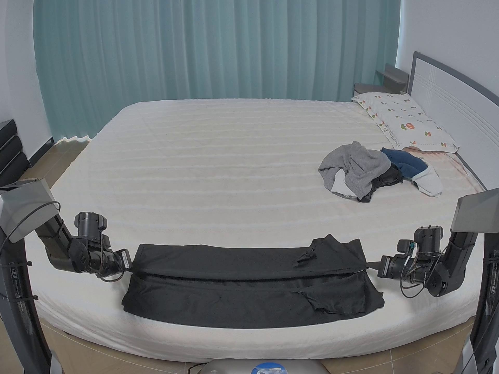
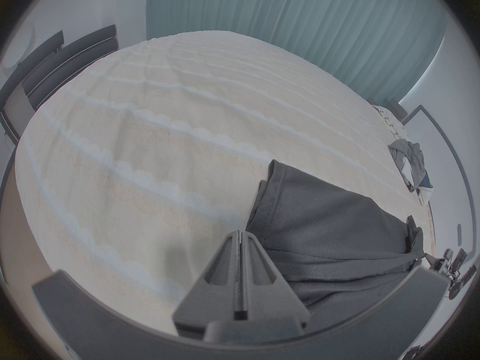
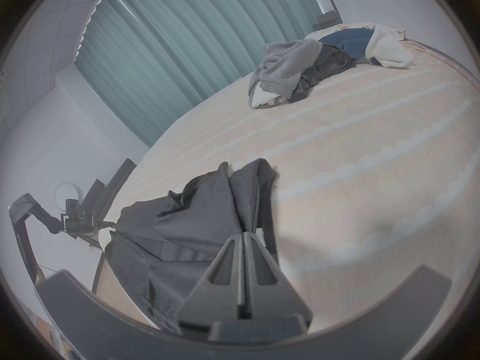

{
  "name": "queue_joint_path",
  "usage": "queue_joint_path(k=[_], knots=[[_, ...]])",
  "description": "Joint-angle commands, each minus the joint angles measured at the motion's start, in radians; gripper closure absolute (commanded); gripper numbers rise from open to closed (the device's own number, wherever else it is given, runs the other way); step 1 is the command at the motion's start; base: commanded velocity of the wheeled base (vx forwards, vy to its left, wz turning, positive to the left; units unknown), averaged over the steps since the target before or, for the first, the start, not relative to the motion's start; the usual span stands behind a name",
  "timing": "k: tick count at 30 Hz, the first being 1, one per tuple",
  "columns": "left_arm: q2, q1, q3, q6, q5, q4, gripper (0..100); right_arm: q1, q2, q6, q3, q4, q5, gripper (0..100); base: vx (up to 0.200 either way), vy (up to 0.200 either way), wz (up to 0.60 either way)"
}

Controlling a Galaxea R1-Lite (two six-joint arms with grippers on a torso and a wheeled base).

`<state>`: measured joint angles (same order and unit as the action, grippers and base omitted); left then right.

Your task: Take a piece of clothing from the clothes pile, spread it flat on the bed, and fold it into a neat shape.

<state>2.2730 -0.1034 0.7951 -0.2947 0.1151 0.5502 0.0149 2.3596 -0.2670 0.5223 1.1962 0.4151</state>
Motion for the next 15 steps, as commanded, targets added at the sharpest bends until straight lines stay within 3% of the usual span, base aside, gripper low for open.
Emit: queue_joint_path(k=[1, 15], knots=[[0.007, 0.002, -0.028, 0.002, 0.0, 0.008, 100, 0.011, 0.041, 0.009, -0.018, 0.019, 0.001, 100, 0.0, 0.0, 0.0], [0.016, 0.005, -0.034, -0.001, 0.011, 0.008, 100, 0.011, 0.072, 0.009, -0.022, 0.054, 0.002, 100, 0.0, 0.0, 0.0]])
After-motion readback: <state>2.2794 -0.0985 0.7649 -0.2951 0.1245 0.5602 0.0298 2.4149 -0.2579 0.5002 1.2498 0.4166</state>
